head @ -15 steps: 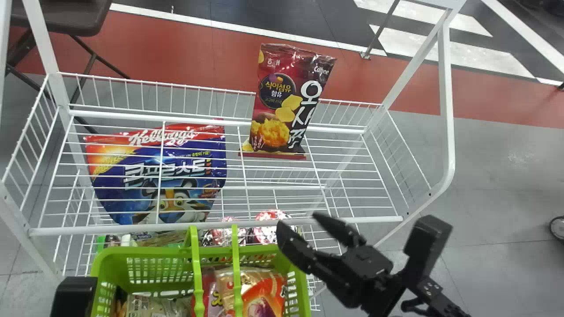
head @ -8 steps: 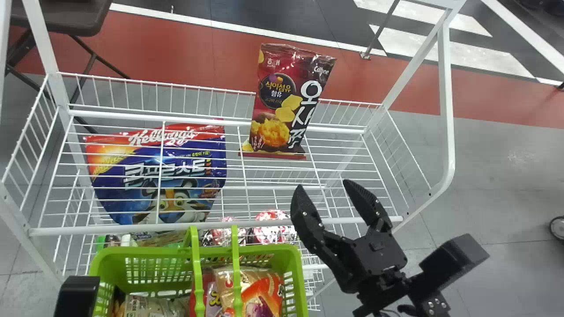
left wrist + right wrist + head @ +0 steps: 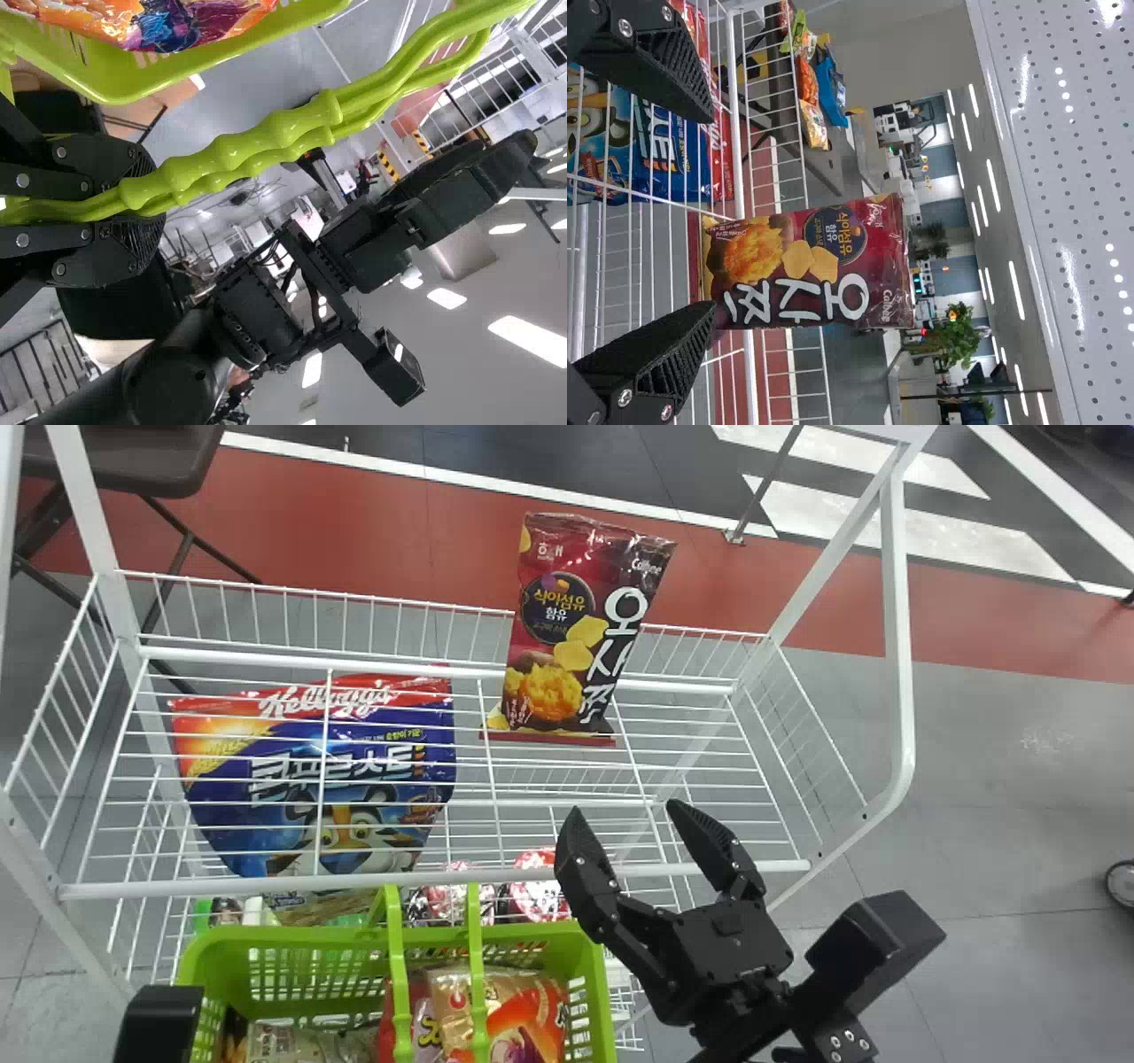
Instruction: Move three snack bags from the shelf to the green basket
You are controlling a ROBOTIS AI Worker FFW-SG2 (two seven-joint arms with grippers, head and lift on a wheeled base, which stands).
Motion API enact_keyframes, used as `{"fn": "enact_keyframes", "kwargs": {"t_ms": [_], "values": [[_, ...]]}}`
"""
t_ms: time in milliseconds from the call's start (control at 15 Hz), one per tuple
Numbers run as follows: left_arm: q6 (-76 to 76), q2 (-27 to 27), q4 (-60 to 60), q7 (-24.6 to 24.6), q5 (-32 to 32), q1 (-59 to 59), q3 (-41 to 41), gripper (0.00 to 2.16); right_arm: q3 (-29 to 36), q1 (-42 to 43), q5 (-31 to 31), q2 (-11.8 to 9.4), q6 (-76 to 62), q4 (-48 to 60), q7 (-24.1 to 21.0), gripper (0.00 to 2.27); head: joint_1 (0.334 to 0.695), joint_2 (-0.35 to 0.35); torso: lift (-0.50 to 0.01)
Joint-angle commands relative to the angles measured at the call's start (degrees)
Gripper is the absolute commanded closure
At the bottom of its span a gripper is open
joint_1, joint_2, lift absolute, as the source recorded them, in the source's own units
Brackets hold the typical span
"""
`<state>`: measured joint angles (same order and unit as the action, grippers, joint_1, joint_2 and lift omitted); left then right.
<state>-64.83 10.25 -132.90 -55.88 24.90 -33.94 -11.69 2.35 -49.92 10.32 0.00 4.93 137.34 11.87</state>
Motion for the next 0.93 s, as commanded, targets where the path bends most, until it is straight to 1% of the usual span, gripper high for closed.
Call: {"fn": "enact_keyframes", "kwargs": {"t_ms": [0, 867], "values": [[0.00, 0.03, -0.08, -0.02, -0.03, -0.08, 0.00, 1.67, 0.11, 0.00, 0.05, 0.05, -0.23, -0.05, 0.00, 0.07, 0.695, -0.350, -0.047], [0.00, 0.03, -0.25, -0.11, -0.03, -0.25, 0.09, 1.67, 0.11, 0.44, 0.05, 0.05, -0.23, -0.58, 0.09, 0.08, 0.695, -0.350, -0.047]]}}
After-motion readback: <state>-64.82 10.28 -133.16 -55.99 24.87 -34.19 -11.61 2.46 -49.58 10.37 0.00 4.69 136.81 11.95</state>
